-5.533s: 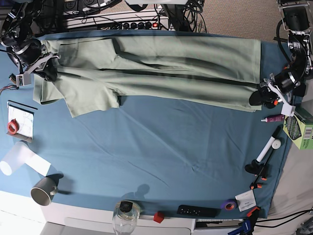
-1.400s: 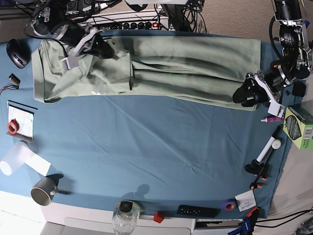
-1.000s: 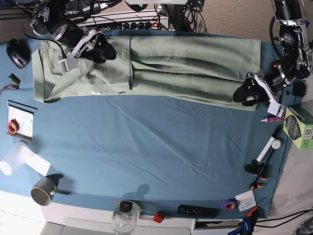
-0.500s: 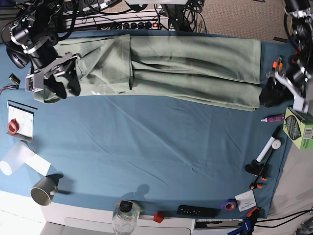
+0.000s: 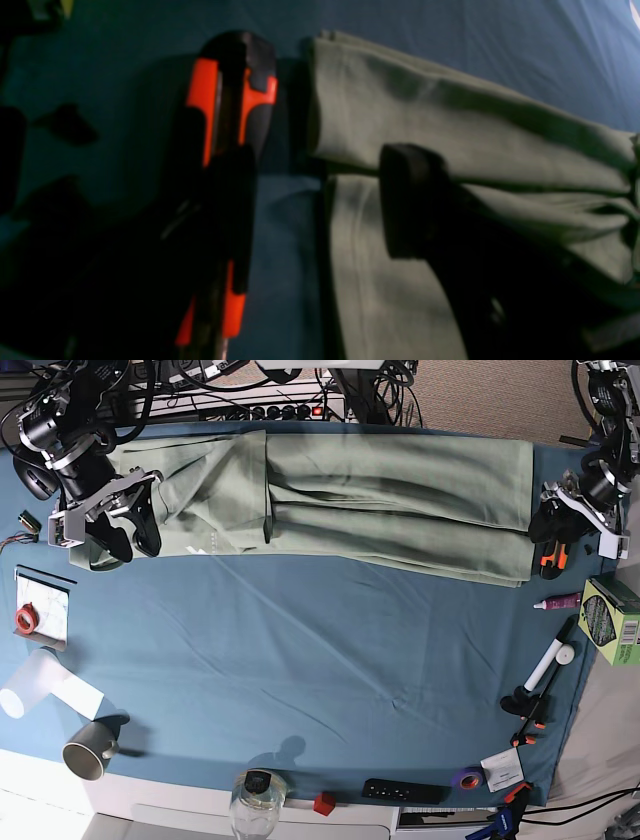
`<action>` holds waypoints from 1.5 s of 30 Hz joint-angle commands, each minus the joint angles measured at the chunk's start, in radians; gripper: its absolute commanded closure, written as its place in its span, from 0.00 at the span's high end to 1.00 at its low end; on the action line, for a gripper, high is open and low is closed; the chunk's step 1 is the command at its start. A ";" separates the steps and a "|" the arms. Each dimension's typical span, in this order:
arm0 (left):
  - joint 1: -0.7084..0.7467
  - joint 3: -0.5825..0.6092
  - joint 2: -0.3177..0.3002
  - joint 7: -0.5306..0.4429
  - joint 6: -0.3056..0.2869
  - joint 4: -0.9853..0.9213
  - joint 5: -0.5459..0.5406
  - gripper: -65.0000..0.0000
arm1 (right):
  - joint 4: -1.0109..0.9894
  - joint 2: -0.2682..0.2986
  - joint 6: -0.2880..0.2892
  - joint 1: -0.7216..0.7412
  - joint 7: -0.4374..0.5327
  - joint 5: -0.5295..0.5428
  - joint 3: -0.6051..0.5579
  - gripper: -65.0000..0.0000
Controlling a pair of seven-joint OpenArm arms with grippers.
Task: Fold the T-shirt properly
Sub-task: 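Open the right gripper and grasp the opposite shirt end with the left gripper, then lift the held shirt end with the left gripper toward the right gripper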
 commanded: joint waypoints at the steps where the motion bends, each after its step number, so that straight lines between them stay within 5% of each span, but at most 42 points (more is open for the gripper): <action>1: -0.002 -0.007 -0.018 -0.008 0.016 -0.006 -0.002 0.62 | 0.016 0.011 0.001 0.003 0.029 0.018 0.002 0.44; 28: -0.015 -0.006 0.061 0.012 -0.015 -0.087 -0.074 0.59 | 0.016 0.008 0.001 0.002 0.026 0.018 0.002 0.44; 41: -0.047 0.163 0.120 0.005 -0.023 -0.087 -0.058 0.58 | 0.016 0.008 0.001 0.000 0.021 0.017 0.002 0.44; 45: -0.060 0.163 0.119 0.001 -0.023 -0.087 -0.047 0.51 | 0.016 0.008 0.001 0.000 0.021 0.017 0.002 0.44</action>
